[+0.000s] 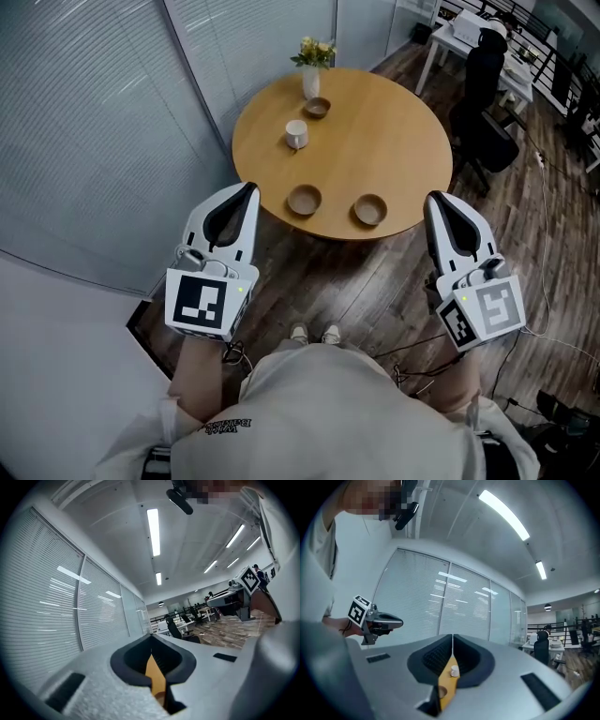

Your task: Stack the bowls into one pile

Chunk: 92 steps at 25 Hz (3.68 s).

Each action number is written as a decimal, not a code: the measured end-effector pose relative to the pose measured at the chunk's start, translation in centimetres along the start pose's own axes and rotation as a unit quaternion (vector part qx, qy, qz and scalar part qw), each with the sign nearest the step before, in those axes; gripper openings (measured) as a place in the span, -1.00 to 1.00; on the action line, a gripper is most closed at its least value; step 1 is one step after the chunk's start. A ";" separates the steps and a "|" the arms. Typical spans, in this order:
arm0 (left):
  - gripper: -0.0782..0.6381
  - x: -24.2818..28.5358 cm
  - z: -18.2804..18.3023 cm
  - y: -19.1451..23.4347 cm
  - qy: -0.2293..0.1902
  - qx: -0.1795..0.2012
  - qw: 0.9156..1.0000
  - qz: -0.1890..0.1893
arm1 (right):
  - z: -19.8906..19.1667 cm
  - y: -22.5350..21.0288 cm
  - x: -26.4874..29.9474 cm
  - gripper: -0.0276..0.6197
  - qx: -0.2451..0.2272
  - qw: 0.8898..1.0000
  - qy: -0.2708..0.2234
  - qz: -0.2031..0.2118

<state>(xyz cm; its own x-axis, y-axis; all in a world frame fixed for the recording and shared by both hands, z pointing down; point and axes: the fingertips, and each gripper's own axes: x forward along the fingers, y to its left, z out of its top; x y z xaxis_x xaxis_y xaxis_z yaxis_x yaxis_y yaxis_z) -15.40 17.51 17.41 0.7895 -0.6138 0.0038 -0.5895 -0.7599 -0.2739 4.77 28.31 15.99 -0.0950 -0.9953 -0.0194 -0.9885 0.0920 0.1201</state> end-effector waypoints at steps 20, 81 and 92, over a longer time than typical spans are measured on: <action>-0.72 2.6 -3.1 -1.9 0.061 0.034 0.998 0.010 | -4.7 -3.9 0.6 -0.82 0.026 0.999 0.031 0.024; -0.72 24.2 -10.3 16.0 0.062 -0.010 0.997 -0.046 | -8.3 -8.1 28.8 -0.82 0.038 0.996 0.083 0.004; -0.72 26.3 -11.2 17.8 0.065 -0.010 0.997 -0.046 | -7.0 -9.3 30.9 -0.82 0.032 0.997 0.073 -0.002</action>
<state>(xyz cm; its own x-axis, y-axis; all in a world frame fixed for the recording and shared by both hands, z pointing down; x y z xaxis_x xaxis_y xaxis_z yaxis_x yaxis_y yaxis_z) -7.07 -14.56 23.41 0.8117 -0.5635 0.1536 -0.5203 -0.8171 -0.2483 11.81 -3.52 21.18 -0.0780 -0.9889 0.1264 -0.9947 0.0857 0.0566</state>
